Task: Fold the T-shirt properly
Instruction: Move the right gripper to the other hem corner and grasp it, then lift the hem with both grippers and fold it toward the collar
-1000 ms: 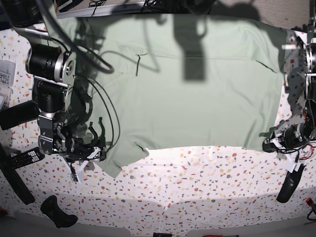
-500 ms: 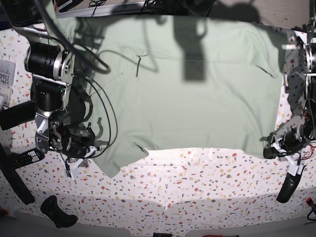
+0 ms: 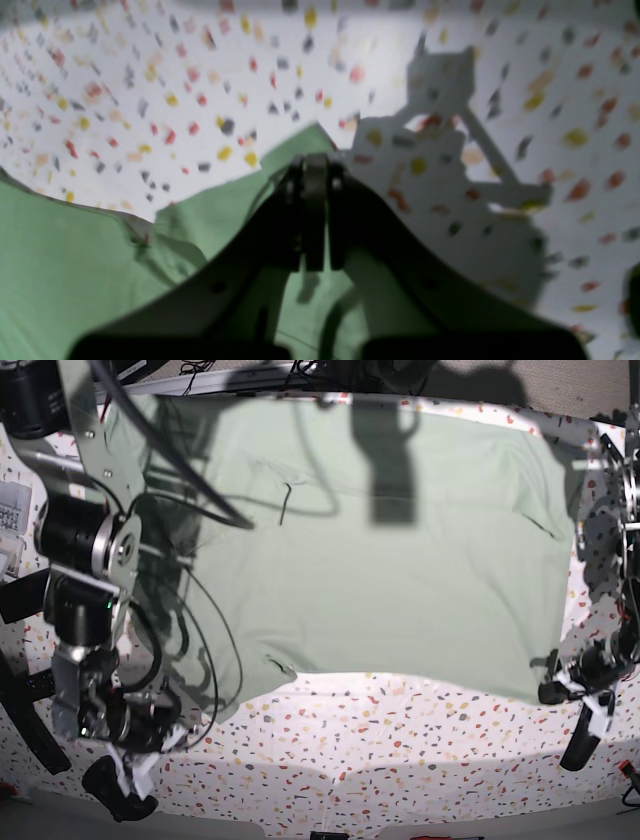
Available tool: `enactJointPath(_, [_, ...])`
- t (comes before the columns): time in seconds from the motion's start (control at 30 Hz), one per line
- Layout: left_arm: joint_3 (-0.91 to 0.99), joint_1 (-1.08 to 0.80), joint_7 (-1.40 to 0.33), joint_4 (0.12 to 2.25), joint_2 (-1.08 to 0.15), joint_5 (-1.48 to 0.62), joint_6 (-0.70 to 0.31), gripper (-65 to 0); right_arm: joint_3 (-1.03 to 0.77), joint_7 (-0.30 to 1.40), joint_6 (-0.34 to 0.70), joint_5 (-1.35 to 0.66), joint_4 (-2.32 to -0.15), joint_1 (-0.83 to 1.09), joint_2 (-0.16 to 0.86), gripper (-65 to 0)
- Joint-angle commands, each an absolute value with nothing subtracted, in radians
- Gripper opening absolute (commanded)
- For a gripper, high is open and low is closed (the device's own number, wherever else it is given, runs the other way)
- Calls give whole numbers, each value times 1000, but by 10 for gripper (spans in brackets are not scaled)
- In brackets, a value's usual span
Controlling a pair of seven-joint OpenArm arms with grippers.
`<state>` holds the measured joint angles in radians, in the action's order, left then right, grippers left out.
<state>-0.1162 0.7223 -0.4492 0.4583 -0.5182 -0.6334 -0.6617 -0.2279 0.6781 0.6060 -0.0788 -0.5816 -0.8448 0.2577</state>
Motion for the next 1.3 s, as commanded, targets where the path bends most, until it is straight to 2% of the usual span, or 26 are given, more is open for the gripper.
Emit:
enactJointPath(0.0, [-111,768,-434,473,-535,-656,-664,-650,-228,665,614,-89,-600,-901,266,-650])
enactJointPath(0.17, [-111,786,-444,473,-535,-656,-658,-650,-228,738,614,-85,-600,-927,266,-650])
enactJointPath(0.27, [-111,781,-447,473,-531,-656,-658,-650,-226,746,617,-13,-600,-906,265,-650])
enactJointPath(0.33, [-111,779,-458,473,-527,-656,-658,-650,-200,702,617,19,-599,-876,270,-471])
enactJointPath(0.4, [-111,778,-476,473,-524,-656,-658,-650,-151,657,617,24,-598,-835,272,-325])
enactJointPath(0.43, [-111,778,-482,473,-524,-656,-658,-650,-122,638,616,24,-598,-813,271,-279])
enactJointPath(0.5, [-111,778,-485,473,-524,-656,-658,-650,-66,574,608,42,-598,-769,262,-259])
enactJointPath(0.57, [-111,778,-485,473,-524,-656,-658,-650,-23,471,564,91,-598,-727,247,-259])
enactJointPath(0.77, [-111,778,-486,473,-524,-656,-658,-650,3,262,322,188,-595,-635,191,-260])
enactJointPath(0.9, [-111,778,-493,473,-524,-656,-658,-650,-6,253,308,180,-594,-623,194,-271])
enactJointPath(0.97, [-111,778,-493,473,-524,-656,-658,-650,-8,279,308,179,-594,-623,194,-350])
enactJointPath(1.13, [-111,778,-494,473,-524,-656,-658,-650,-8,323,308,173,-594,-626,194,-631])
enactJointPath(1.17, [-111,779,-494,473,-524,-656,-658,-650,-8,323,308,173,-595,-629,194,-650])
enactJointPath(1.27, [-111,778,-494,473,-524,-656,-659,-650,-8,333,307,173,-595,-645,194,-650])
